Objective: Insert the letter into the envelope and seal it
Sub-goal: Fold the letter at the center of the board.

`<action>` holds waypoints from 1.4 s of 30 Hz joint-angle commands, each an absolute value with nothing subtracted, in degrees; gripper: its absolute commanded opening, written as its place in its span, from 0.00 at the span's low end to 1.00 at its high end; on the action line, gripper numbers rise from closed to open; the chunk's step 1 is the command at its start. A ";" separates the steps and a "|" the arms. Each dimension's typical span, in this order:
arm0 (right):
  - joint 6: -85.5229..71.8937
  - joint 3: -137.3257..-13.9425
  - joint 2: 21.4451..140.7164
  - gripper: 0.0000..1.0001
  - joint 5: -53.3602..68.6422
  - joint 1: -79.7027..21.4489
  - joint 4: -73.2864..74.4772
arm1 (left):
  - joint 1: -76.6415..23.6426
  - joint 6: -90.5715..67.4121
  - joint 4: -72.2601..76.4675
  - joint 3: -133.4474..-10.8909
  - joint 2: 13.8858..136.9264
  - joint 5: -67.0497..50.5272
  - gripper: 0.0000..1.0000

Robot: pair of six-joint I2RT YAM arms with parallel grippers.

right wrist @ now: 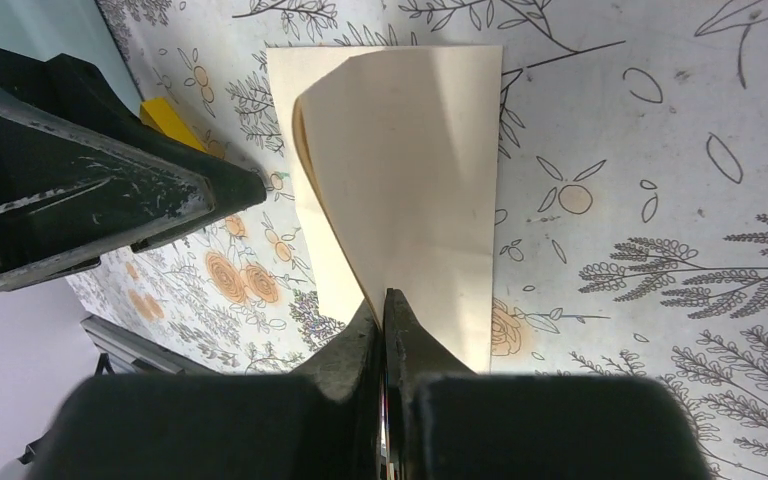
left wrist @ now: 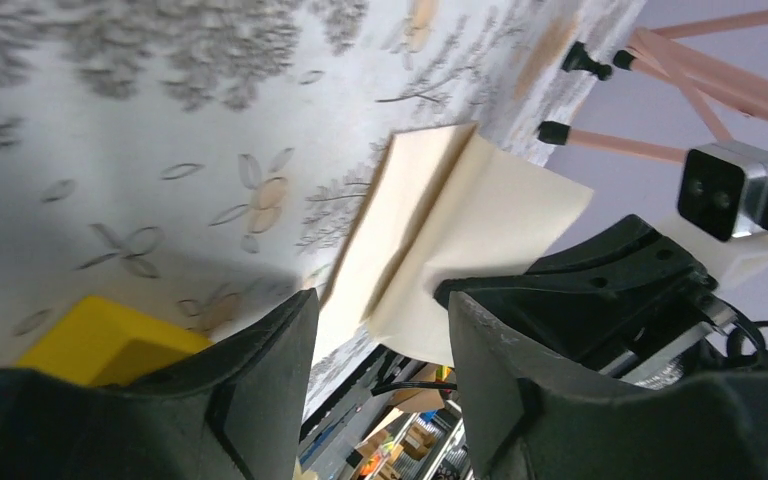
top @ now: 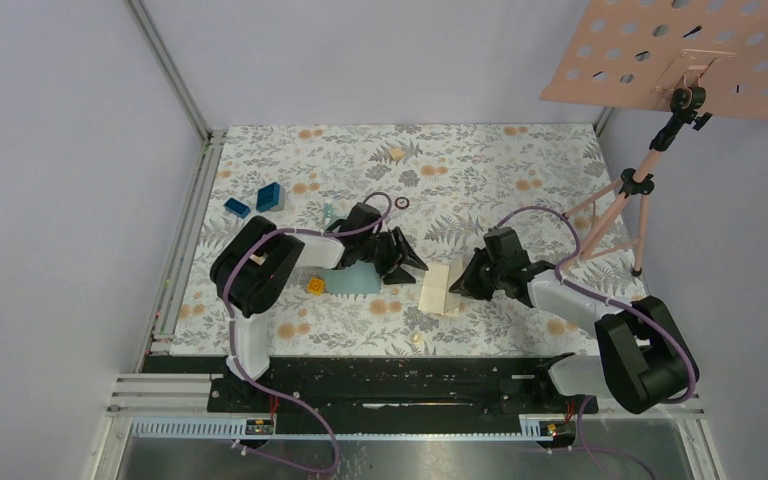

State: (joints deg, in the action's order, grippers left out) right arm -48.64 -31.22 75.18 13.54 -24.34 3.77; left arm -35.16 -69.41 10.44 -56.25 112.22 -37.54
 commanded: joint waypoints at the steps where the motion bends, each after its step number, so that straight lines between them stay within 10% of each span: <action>1: -47.26 -32.87 75.86 0.00 14.06 -24.79 4.06 | -35.24 -64.40 4.69 -58.37 110.70 -36.23 0.52; 27: -45.18 -40.39 85.01 0.05 17.03 -25.58 4.37 | -38.34 -65.30 5.04 -64.89 119.34 -39.32 0.52; 34: -44.64 -41.17 87.41 0.53 18.23 -25.88 4.05 | -38.32 -65.30 5.02 -64.72 119.25 -39.38 0.52; 42: -44.43 -39.94 83.22 0.61 16.30 -25.84 4.28 | -38.31 -65.54 5.32 -64.81 119.64 -39.57 0.52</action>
State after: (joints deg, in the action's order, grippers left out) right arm -45.15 -39.22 86.54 17.61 -25.50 4.97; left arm -37.80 -66.37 5.93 -64.05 117.91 -39.94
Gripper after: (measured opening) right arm 0.611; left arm 0.523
